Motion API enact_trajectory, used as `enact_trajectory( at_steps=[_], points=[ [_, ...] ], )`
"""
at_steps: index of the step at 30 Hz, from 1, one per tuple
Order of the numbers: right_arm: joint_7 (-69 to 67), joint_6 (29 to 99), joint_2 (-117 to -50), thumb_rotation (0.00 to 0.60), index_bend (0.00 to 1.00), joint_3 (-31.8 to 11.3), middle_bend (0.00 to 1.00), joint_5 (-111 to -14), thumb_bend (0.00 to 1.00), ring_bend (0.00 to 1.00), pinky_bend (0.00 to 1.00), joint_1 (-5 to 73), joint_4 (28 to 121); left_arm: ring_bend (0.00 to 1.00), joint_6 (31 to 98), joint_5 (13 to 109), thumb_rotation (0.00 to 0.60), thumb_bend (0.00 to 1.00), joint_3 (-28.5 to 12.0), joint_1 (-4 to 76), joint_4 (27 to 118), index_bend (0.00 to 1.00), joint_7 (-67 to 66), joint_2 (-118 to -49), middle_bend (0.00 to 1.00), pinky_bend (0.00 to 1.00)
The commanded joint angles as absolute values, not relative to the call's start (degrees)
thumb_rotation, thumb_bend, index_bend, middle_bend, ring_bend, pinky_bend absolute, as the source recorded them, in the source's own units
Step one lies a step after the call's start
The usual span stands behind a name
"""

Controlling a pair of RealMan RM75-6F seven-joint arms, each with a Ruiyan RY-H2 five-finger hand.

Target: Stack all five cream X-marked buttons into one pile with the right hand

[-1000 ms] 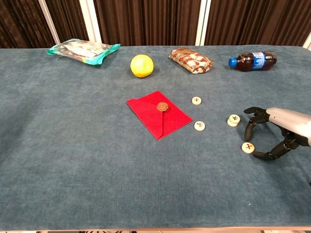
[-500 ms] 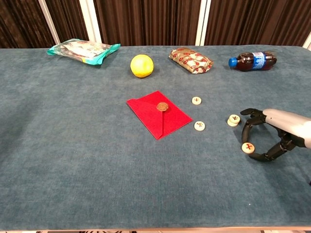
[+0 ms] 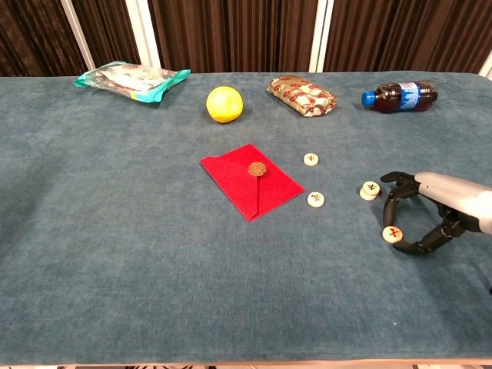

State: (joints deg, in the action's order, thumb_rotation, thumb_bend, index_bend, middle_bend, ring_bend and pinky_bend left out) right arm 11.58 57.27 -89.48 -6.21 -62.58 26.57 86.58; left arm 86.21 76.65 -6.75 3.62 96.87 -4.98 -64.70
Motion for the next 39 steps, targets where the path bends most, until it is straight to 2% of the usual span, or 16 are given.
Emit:
enact_trajectory(
  at_steps=[1,26,33,39],
  points=[
    [11.4,57.1,-89.5,0.600,0.50,-6.2,0.00,-62.4,0.36,0.00,0.00,26.6,86.6,0.00,86.2,76.6,0.600,0.18,-6.8,3.6,96.9,0.10,-5.0,-64.7,0.00,0.00],
    [10.7,56.0,-87.8,0.600,0.55,-7.3,0.00,-62.4,0.39,0.00,0.00,27.8,88.5,0.00,86.2,76.6,0.600,0.18,-6.8,3.6,96.9,0.10,-4.7,-64.7,0.00,0.00],
    [13.7,55.3,-85.9,0.600,0.55,-10.1,0.00,-60.4,0.39,0.00,0.00,30.5,90.5,0.00,86.2,76.6,0.600,0.18,-6.8,3.6,97.0,0.10,-4.9,-64.7,0.00,0.00],
    [18.0,53.9,-86.9,0.600,0.55,-13.0,0.00,-55.5,0.39,0.00,0.00,34.3,88.5,0.00,86.2,76.5,0.600,0.18,-6.8,3.6,97.1,0.10,-4.7,-64.6,0.00,0.00]
  ],
)
